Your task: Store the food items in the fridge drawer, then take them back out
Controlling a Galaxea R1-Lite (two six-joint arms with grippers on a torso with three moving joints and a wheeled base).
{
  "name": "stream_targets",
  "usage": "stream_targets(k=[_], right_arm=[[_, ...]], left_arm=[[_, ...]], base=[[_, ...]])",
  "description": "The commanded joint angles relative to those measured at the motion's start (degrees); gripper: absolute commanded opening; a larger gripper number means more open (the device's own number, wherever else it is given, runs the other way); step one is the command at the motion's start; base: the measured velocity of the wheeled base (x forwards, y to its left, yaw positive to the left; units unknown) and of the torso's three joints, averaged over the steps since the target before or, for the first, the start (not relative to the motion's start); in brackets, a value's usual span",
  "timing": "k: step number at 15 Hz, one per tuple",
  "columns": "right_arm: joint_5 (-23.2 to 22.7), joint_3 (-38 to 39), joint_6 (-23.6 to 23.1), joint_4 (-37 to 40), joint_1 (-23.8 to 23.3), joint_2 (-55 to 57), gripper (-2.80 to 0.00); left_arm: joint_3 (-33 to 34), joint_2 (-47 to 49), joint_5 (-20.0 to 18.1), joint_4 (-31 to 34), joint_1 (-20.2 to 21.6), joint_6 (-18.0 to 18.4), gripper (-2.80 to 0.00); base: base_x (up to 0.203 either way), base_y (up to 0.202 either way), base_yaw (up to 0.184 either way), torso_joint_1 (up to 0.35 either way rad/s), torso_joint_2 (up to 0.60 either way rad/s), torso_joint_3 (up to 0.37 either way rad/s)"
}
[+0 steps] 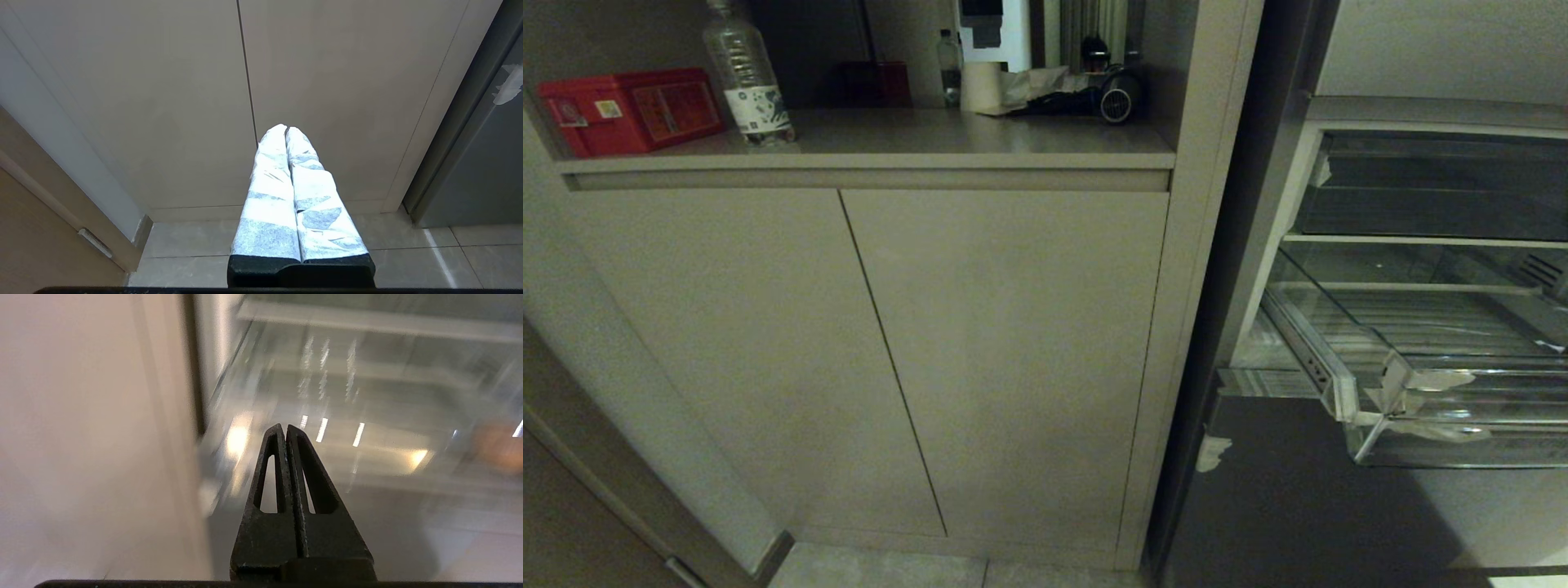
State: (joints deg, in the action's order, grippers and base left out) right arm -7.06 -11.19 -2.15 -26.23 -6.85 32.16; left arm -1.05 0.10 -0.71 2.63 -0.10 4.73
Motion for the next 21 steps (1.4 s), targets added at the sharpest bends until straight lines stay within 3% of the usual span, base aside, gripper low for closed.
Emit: stream_targets(k=[1, 3, 6, 10, 21], right_arm=[[1.9, 2.2, -0.4, 19.2, 5.1, -17.9, -2.8], [3.8, 9.0, -1.2, 25.5, 6.5, -24.1, -2.8], [5.4, 10.4, -2.2, 27.9, 6.9, -31.7, -2.8], [5.5, 10.4, -3.5, 28.0, 6.9, -32.2, -2.8], [6.0, 10.4, -2.0, 28.0, 6.9, -32.2, -2.8]], left_arm=[[0.0, 0.1, 0.0, 0.0, 0.0, 0.0, -2.8], [0.0, 0.1, 0.0, 0.0, 0.0, 0.0, -2.8], [0.0, 0.1, 0.0, 0.0, 0.0, -0.1, -2.8], [0.0, 0.1, 0.0, 0.0, 0.0, -1.4, -2.8], [0.0, 0.1, 0.2, 0.0, 0.0, -0.8, -2.8]], base=[[0.0, 0.0, 0.0, 0.0, 0.0, 0.0], [0.0, 0.0, 0.0, 0.0, 0.0, 0.0], [0.0, 0.0, 0.0, 0.0, 0.0, 0.0], [0.0, 0.0, 0.0, 0.0, 0.0, 0.0], [0.0, -0.024, 0.001, 0.001, 0.0, 0.0]])
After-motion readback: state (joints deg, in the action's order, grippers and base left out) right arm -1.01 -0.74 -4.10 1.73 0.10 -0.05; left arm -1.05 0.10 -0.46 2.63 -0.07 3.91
